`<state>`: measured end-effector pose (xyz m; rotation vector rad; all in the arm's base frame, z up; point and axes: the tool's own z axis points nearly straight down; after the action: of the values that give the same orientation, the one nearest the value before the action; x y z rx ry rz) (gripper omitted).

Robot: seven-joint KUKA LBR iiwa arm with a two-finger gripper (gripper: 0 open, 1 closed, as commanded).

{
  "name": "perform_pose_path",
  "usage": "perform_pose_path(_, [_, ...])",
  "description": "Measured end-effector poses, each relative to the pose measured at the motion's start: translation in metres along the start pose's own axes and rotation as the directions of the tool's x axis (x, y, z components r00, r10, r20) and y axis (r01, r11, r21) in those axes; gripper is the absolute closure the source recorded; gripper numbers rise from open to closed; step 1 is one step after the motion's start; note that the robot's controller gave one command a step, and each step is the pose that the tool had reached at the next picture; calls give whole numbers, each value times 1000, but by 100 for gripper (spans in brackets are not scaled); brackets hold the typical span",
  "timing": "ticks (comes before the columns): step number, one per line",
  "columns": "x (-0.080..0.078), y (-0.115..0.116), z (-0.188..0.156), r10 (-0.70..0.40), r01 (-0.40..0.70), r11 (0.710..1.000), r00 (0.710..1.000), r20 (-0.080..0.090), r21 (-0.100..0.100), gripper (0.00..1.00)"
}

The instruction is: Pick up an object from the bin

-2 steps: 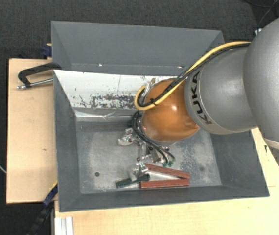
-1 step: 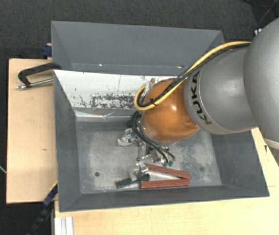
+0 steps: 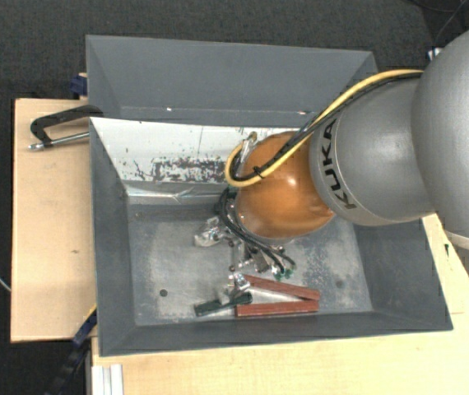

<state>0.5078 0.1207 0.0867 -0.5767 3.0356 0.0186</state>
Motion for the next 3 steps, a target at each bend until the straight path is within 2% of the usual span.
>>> perform_pose_path(1, [4,1,-5,-6,6,1000,1000,-9,0,0])
perform_pose_path(2, [2,8,-5,-210,210,978,978,-9,-6,0])
perform_pose_path(3, [-2,15,-1,-294,294,956,956,-9,-5,0])
